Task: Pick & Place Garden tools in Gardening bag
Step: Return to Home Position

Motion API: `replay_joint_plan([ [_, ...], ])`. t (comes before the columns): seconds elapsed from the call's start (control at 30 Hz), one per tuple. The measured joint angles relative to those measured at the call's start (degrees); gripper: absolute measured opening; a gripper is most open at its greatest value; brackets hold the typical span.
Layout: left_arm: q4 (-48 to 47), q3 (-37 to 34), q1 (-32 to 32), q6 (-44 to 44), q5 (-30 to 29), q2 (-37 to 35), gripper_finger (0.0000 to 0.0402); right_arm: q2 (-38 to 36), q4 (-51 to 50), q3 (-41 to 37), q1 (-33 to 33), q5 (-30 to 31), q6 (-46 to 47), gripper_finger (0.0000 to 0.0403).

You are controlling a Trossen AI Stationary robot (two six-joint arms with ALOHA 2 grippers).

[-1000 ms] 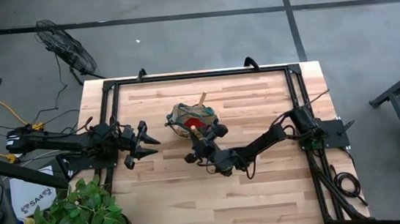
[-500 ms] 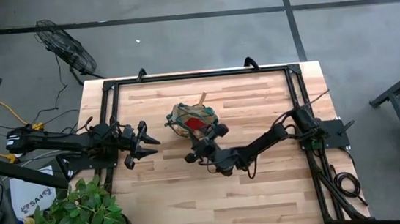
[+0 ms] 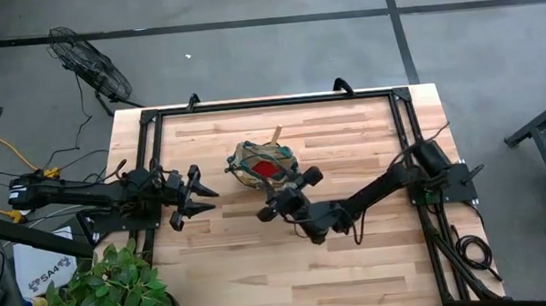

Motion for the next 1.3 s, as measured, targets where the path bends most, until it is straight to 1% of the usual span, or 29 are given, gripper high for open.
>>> replay_joint_plan([
  [0.07, -0.1, 0.0, 0.0, 0.0, -0.9, -0.4, 0.0157, -1.3, -0.2, 0.0, 0.7, 1.5, -2.5, 0.0215],
  [0.13, -0.3, 0.0, 0.0, 0.0, -1.9, -0.9, 0.0157, -2.9, -0.8, -0.6, 1.5, 1.6, -4.3, 0.0213],
  [0.23, -0.6, 0.0, 0.0, 0.4, -3.0, -1.9, 0.0157, -5.8, -1.5, -3.5, 2.5, 1.8, -4.5, 0.0210],
  [0.33, -2.1, 0.0, 0.0, 1.3, -3.3, -3.3, 0.0157, -11.5, -1.5, -10.1, 3.3, 1.4, -0.2, 0.0206],
  [0.4, -3.7, 0.0, 0.0, 1.5, -3.4, -4.4, 0.0157, -16.7, -2.4, -16.4, 3.6, -1.0, 6.9, 0.0202],
  [0.43, -4.8, 0.0, 0.0, 1.5, -3.4, -4.8, 0.0157, -19.9, -3.7, -19.9, 3.6, -4.2, 11.4, 0.0199],
  [0.5, -6.1, 0.0, 0.0, 1.5, -3.3, -5.7, 0.0157, -26.4, -7.5, -26.5, 3.0, -12.9, 21.3, 0.0193],
  [0.6, -7.2, 0.0, 0.0, 1.8, -3.7, -6.5, 0.0157, -36.6, -18.7, -33.2, 0.0, -28.8, 34.6, 0.0182],
  [0.67, -7.8, 0.0, 0.0, 2.2, -4.5, -6.5, 0.0157, -42.3, -26.5, -35.7, -2.7, -40.3, 39.8, 0.0177],
  [0.7, -7.9, 0.0, 0.0, 2.6, -5.2, -6.4, 0.0157, -44.8, -29.3, -36.7, -4.0, -44.9, 40.8, 0.0175],
  [0.73, -7.8, 0.0, 0.0, 3.0, -5.7, -6.4, 0.0157, -47.1, -31.4, -37.6, -5.0, -48.0, 40.9, 0.0174],
  [0.77, -7.8, 0.0, 0.0, 3.2, -6.5, -6.4, 0.0157, -49.3, -32.2, -38.4, -6.0, -49.7, 40.1, 0.0173],
  [0.9, -8.4, 0.0, 0.0, 4.2, -10.5, -6.5, 0.0157, -58.4, -31.8, -42.3, -7.7, -50.2, 37.5, 0.0173],
  [1.03, -11.3, 0.0, 0.0, 4.7, -11.8, -7.7, 0.0157, -64.5, -29.5, -48.4, -7.2, -49.1, 35.0, 0.0173],
  [1.1, -13.2, 0.0, 0.0, 4.6, -11.9, -9.2, 0.0157, -67.1, -28.2, -52.4, -6.6, -49.1, 36.0, 0.0173],
  [1.17, -15.2, 0.0, 0.0, 4.7, -12.2, -11.0, 0.0157, -68.6, -23.7, -57.1, -5.9, -49.5, 36.4, 0.0173],
  [1.3, -18.4, 0.0, 0.0, 5.1, -13.2, -15.4, 0.0157, -70.3, -9.0, -66.1, -5.1, -50.6, 38.1, 0.0173],
])
